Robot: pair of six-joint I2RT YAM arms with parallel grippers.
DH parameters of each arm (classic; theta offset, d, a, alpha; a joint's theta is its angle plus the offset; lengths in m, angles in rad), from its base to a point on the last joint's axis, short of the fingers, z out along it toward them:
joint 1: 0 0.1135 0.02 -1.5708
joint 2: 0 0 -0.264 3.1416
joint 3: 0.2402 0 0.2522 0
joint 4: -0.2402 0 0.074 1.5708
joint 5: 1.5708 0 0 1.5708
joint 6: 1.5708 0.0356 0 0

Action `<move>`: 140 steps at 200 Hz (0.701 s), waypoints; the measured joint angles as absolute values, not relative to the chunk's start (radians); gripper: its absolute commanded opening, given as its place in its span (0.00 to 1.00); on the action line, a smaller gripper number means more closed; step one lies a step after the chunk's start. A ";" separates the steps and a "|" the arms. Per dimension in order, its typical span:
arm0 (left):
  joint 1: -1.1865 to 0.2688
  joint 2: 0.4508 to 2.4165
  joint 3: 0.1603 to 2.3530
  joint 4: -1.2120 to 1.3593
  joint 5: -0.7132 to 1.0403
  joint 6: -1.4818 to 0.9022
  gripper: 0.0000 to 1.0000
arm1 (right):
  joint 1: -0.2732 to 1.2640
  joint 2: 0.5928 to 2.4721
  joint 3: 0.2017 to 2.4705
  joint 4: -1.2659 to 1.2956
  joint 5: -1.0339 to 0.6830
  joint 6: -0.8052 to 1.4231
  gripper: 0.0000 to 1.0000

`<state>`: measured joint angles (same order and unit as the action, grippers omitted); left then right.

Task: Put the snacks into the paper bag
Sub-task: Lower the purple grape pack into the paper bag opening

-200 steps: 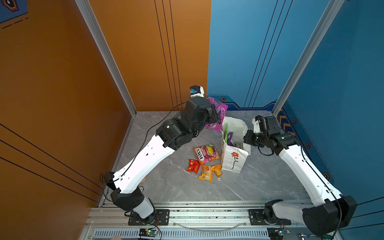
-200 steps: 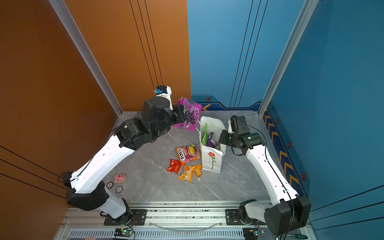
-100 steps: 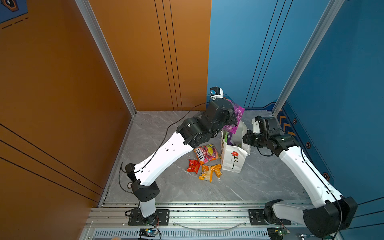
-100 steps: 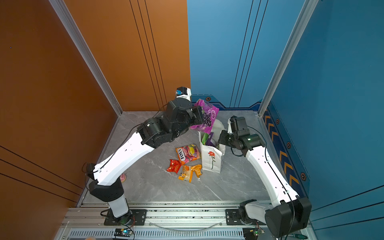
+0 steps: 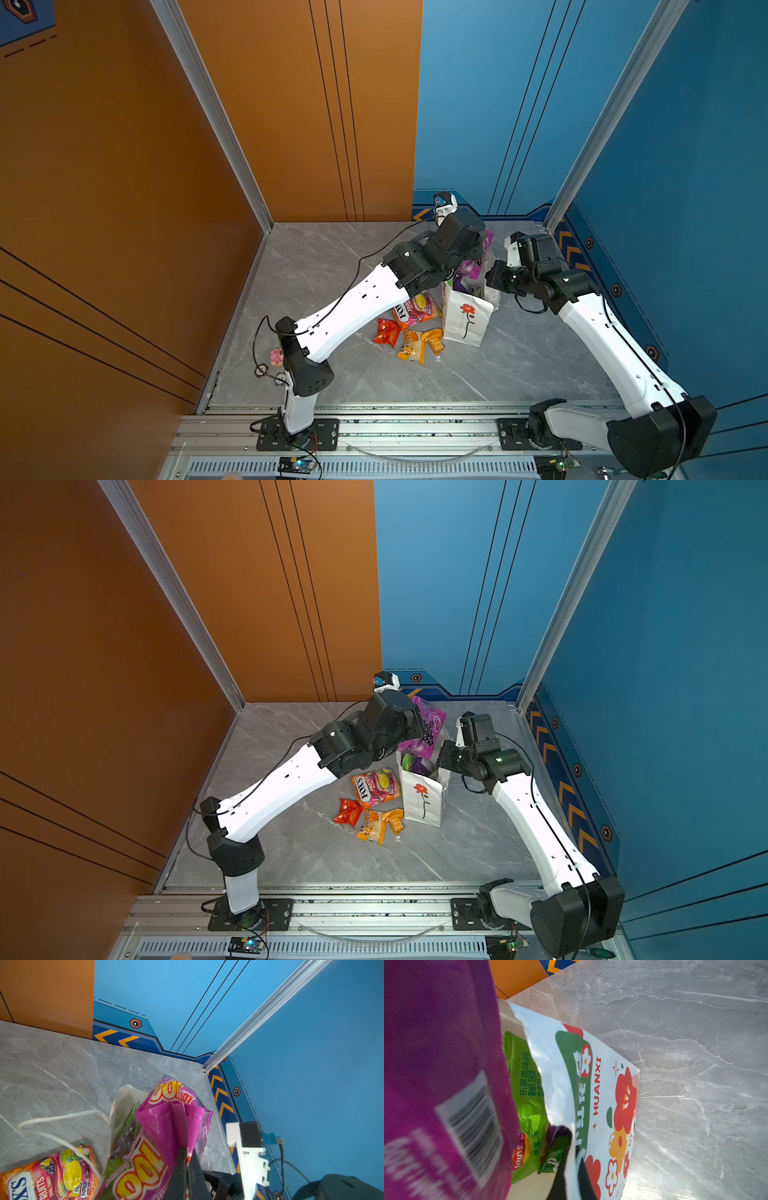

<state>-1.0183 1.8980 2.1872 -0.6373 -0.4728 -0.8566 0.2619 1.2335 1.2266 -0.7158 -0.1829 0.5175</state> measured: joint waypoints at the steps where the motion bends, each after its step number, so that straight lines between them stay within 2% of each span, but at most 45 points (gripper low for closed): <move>1: -1.019 1.898 2.186 -0.637 -0.472 -0.858 0.00 | 0.262 1.233 1.226 -0.716 -0.183 0.518 0.05; 58: -1.034 1.891 2.082 -0.589 -0.491 -0.918 0.00 | 0.262 1.232 1.224 -0.714 -0.181 0.525 0.05; 140: -1.040 1.891 2.075 -0.577 -0.513 -0.923 0.00 | 0.262 1.232 1.224 -0.710 -0.180 0.525 0.05</move>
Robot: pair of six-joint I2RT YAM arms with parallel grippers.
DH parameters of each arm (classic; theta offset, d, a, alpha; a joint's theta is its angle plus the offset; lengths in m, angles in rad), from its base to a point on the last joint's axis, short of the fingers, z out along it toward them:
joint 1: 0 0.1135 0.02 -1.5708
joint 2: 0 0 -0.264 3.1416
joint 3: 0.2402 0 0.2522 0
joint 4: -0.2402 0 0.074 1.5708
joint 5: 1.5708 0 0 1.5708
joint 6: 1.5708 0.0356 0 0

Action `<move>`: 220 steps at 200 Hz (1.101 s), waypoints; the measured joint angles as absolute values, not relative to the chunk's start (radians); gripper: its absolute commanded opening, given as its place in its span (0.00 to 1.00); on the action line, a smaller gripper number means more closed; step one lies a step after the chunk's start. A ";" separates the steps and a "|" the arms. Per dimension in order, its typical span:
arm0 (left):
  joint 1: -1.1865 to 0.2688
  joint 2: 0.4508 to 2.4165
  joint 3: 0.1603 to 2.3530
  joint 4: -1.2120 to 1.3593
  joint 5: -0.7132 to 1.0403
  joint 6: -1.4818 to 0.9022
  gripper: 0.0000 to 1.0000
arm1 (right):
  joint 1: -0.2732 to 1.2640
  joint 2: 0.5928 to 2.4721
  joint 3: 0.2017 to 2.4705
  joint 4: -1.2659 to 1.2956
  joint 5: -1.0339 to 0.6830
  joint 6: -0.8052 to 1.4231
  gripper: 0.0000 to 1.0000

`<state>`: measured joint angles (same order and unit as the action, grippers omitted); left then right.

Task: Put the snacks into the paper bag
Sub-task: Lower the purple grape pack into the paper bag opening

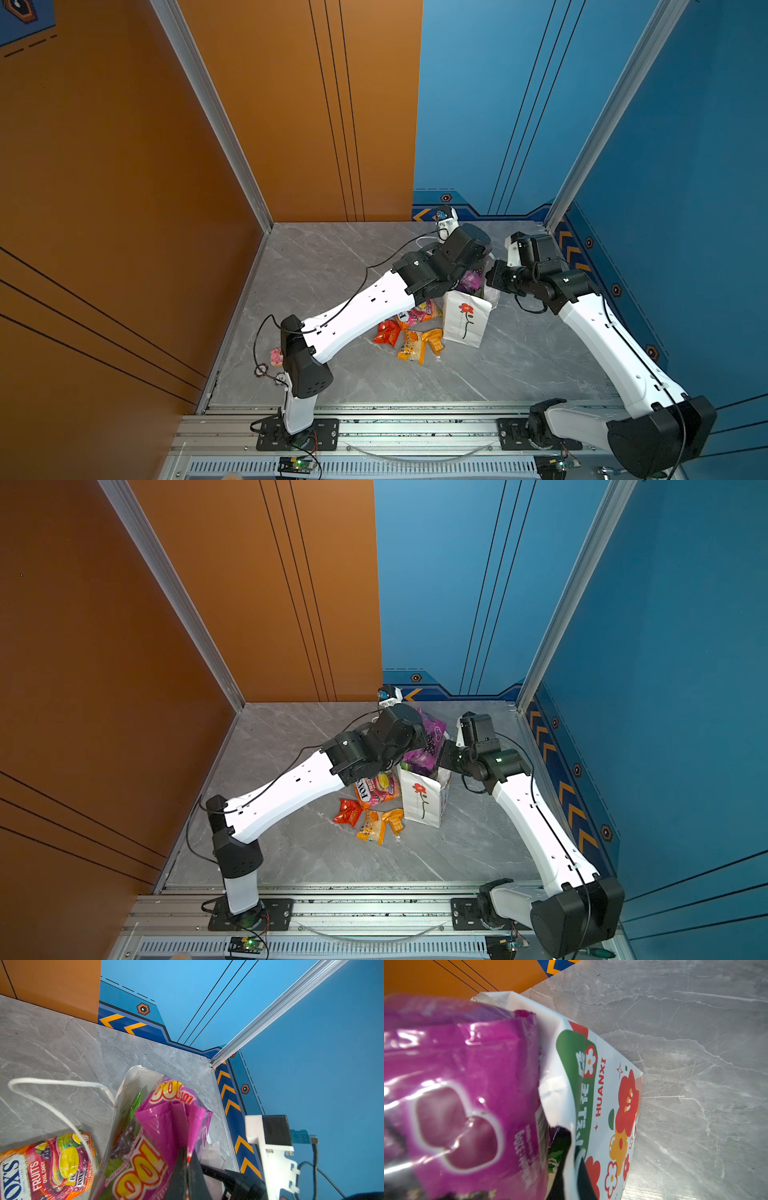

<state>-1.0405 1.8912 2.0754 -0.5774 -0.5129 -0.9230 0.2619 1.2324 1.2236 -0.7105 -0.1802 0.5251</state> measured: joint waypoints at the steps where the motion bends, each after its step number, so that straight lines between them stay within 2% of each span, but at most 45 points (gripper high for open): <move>1: -1.041 1.892 2.076 -0.578 -0.513 -0.924 0.00 | 0.262 1.232 1.224 -0.710 -0.180 0.525 0.05; 72: -1.045 1.911 2.091 -0.617 -0.541 -0.936 0.00 | 0.263 1.229 1.224 -0.710 -0.169 0.525 0.05; 220: -1.056 2.075 2.228 -0.683 -0.533 -0.880 0.00 | 0.275 1.226 1.224 -0.702 -0.155 0.540 0.06</move>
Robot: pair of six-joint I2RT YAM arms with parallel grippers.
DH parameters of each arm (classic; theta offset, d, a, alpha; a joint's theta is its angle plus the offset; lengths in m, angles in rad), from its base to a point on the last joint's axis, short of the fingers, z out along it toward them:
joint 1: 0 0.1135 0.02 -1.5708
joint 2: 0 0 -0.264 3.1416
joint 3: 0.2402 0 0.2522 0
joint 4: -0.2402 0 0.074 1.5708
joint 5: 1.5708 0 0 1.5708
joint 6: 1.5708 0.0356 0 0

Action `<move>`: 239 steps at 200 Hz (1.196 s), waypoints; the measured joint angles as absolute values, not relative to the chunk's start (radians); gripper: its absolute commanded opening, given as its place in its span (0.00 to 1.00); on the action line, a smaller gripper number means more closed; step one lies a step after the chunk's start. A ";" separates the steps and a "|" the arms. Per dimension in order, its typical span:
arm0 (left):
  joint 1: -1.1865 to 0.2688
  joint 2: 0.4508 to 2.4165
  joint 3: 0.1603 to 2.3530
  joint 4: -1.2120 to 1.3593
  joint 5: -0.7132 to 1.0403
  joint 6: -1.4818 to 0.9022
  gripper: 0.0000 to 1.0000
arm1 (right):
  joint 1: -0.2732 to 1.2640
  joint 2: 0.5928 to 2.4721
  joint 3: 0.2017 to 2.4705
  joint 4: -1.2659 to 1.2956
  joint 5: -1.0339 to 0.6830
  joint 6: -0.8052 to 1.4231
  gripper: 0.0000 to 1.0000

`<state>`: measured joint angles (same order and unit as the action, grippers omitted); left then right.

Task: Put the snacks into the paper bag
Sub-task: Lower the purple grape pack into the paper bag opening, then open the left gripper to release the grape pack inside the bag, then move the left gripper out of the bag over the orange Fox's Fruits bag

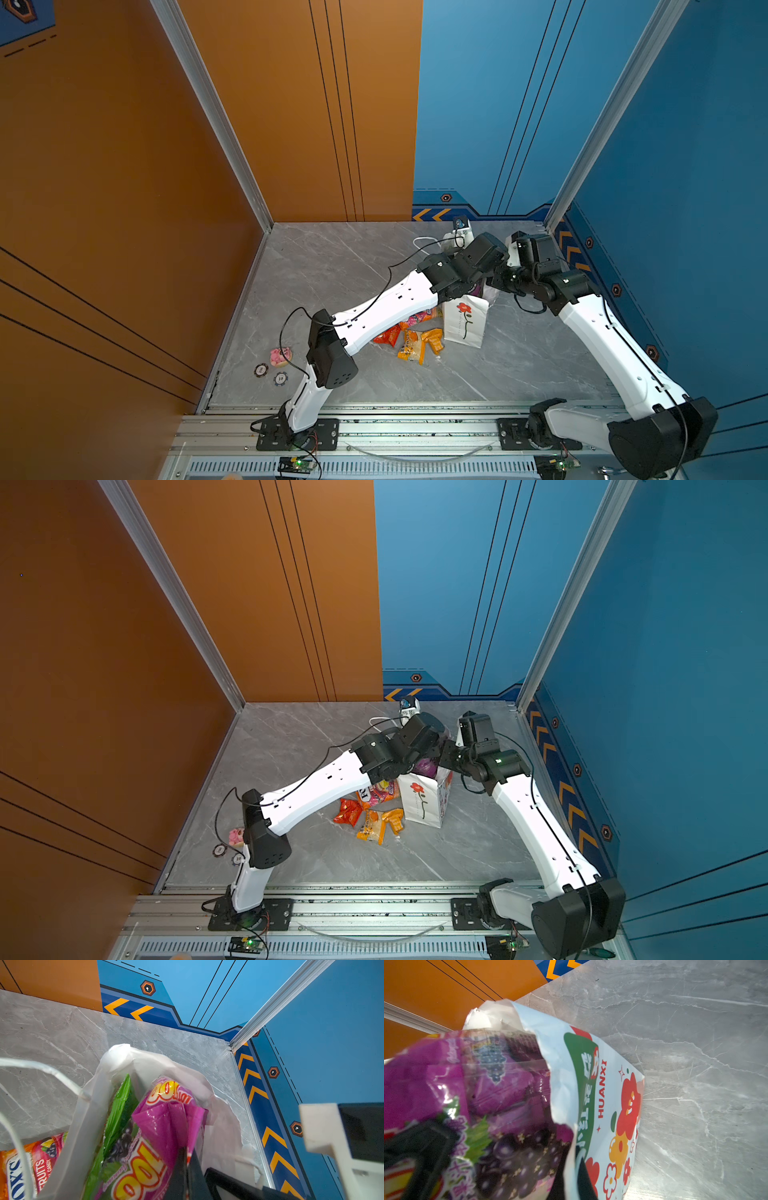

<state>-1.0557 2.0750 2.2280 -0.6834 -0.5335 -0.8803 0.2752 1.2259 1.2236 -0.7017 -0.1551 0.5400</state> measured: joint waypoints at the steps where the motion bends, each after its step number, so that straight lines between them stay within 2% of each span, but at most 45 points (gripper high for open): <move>1: -1.056 2.075 2.228 -0.683 -0.533 -0.880 0.00 | 0.275 1.226 1.224 -0.702 -0.155 0.540 0.06; 30: -1.056 2.080 2.239 -0.687 -0.528 -0.879 0.04 | 0.275 1.226 1.224 -0.701 -0.155 0.540 0.06; 90: -1.061 2.123 2.377 -0.675 -0.471 -0.802 0.32 | 0.277 1.226 1.224 -0.698 -0.153 0.540 0.06; 194: -1.061 1.992 2.293 -0.672 -0.490 -0.668 0.41 | 0.252 1.223 1.218 -0.699 -0.154 0.539 0.06; 239: -1.025 1.830 2.131 -0.673 -0.486 -0.587 0.51 | 0.221 1.220 1.218 -0.714 -0.157 0.538 0.06</move>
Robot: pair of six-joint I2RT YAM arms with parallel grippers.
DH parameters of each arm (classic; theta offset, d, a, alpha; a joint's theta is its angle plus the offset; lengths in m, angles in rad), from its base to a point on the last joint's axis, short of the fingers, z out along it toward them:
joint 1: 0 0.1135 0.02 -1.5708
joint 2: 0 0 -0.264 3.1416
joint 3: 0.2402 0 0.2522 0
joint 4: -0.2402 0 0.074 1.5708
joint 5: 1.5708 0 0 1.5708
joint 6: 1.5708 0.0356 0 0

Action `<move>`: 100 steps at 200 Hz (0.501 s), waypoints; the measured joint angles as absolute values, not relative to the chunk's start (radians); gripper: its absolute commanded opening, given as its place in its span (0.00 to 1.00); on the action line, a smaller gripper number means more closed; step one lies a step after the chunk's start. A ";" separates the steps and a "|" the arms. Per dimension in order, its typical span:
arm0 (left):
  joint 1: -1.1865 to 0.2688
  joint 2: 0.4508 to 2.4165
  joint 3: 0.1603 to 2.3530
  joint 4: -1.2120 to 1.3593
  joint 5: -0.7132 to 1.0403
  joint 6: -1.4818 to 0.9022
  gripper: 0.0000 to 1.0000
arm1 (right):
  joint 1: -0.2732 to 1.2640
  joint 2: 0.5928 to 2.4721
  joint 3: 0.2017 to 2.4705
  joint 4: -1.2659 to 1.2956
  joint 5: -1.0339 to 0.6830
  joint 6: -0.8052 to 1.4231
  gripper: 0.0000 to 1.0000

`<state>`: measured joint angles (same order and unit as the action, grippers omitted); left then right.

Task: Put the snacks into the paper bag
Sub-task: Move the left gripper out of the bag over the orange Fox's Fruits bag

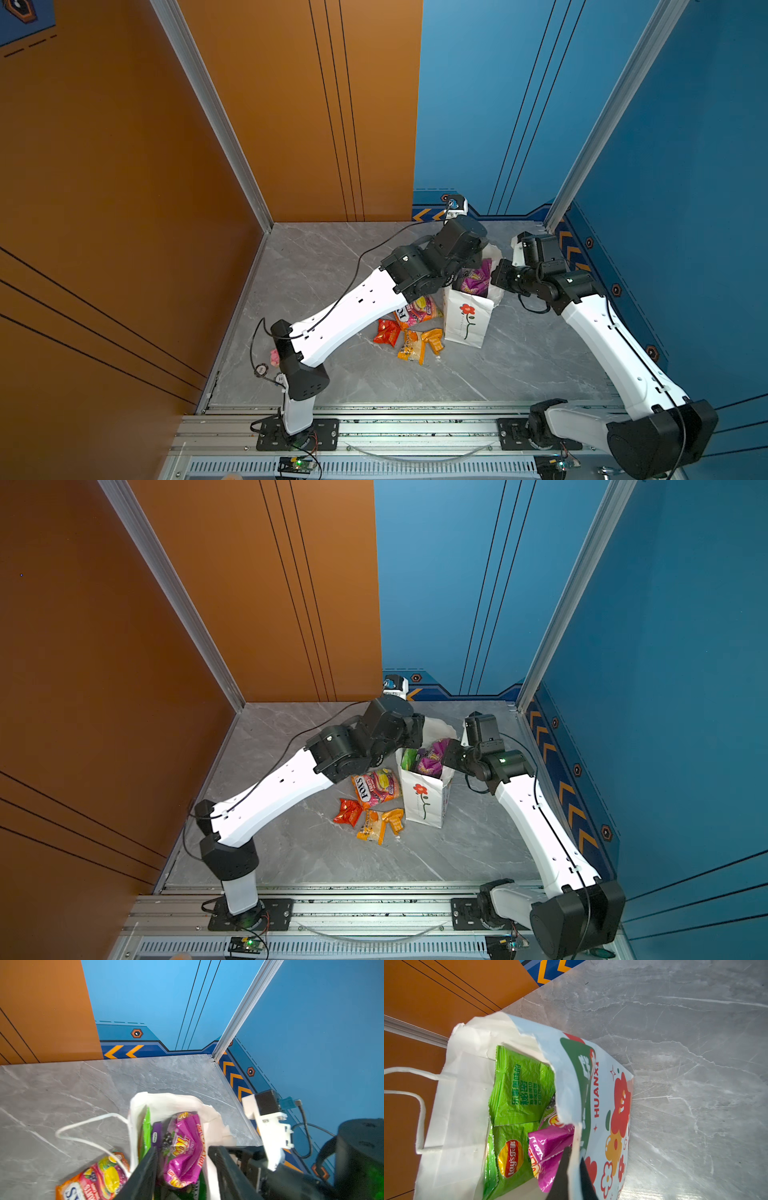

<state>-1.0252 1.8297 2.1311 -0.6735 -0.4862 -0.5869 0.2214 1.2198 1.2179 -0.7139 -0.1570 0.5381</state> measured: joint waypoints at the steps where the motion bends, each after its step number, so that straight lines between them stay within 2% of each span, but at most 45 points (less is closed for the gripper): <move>1: -1.024 1.826 2.127 -0.673 -0.486 -0.587 0.51 | 0.221 1.219 1.218 -0.715 -0.157 0.538 0.07; 55: -0.836 1.522 1.653 -0.624 -0.373 -0.572 0.52 | 0.194 1.200 1.203 -0.723 -0.157 0.532 0.07; 100: -0.610 1.291 1.304 -0.572 -0.260 -0.636 0.62 | 0.186 1.196 1.200 -0.726 -0.165 0.527 0.07</move>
